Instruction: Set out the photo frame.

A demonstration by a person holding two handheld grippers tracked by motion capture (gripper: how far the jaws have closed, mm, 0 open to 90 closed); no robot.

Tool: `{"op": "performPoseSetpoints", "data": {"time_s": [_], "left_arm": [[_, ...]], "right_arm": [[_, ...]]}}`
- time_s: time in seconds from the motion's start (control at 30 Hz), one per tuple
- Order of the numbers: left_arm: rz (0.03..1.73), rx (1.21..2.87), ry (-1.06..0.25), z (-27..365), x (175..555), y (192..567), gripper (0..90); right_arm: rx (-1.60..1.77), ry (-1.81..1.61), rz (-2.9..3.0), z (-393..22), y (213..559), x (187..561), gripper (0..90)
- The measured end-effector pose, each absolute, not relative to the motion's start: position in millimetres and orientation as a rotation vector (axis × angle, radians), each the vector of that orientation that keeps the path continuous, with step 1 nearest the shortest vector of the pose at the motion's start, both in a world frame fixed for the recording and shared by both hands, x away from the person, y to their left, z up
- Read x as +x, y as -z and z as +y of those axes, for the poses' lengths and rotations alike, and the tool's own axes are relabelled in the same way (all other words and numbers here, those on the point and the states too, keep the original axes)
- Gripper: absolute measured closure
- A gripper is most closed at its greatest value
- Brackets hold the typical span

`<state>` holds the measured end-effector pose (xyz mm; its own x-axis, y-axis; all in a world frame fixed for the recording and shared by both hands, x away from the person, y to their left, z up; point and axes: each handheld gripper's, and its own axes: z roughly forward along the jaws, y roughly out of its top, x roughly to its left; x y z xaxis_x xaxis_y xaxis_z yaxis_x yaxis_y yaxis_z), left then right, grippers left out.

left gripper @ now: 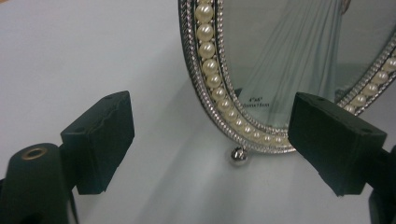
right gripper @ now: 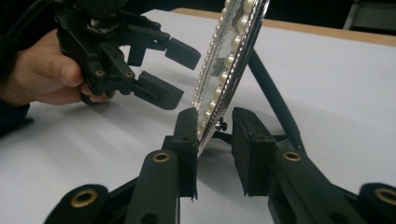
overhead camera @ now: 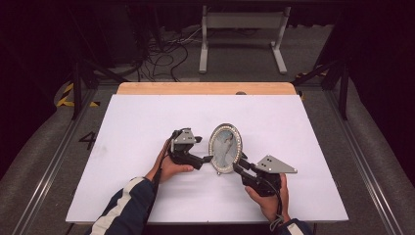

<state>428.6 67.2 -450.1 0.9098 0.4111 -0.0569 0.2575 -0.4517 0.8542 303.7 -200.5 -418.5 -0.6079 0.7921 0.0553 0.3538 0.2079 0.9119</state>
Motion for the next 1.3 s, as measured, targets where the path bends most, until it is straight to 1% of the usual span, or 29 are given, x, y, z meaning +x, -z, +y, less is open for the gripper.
{"op": "performPoseSetpoints", "data": {"time_s": [0.2,0.23,0.3,0.33,0.43,0.5,0.63,0.87,1.0,1.2,1.3], "left_arm": [[0.484,2.047,-0.146,58,435,447,16.5],[0.477,2.037,-0.138,56,437,446,18.6],[0.469,2.035,-0.138,54,437,446,19.4],[0.460,2.037,-0.123,52,438,447,21.0],[0.445,2.042,-0.090,51,438,448,21.8],[0.413,2.053,-0.061,52,436,447,28.0],[0.414,2.073,-0.081,51,434,446,29.4],[0.439,2.086,-0.083,59,433,443,38.8],[0.455,2.101,-0.088,65,430,442,41.2],[0.476,2.137,-0.155,72,419,440,43.3],[0.473,2.138,-0.158,77,415,438,44.5]], "right_arm": [[1.053,-1.406,2.009,-203,413,300,75.9],[1.059,-1.409,1.993,-203,413,302,77.3],[1.060,-1.420,1.990,-203,413,302,77.8],[1.060,-1.427,1.985,-203,412,302,79.5],[1.046,-1.428,1.987,-202,411,303,81.8],[1.044,-1.430,1.989,-202,411,303,82.3],[1.047,-1.431,1.989,-201,411,304,82.4],[1.057,-1.432,1.991,-203,411,307,81.9],[1.066,-1.431,1.992,-202,411,312,80.6],[1.089,-1.441,1.990,-200,410,318,80.1],[1.085,-1.438,1.987,-200,410,321,79.3]]}}
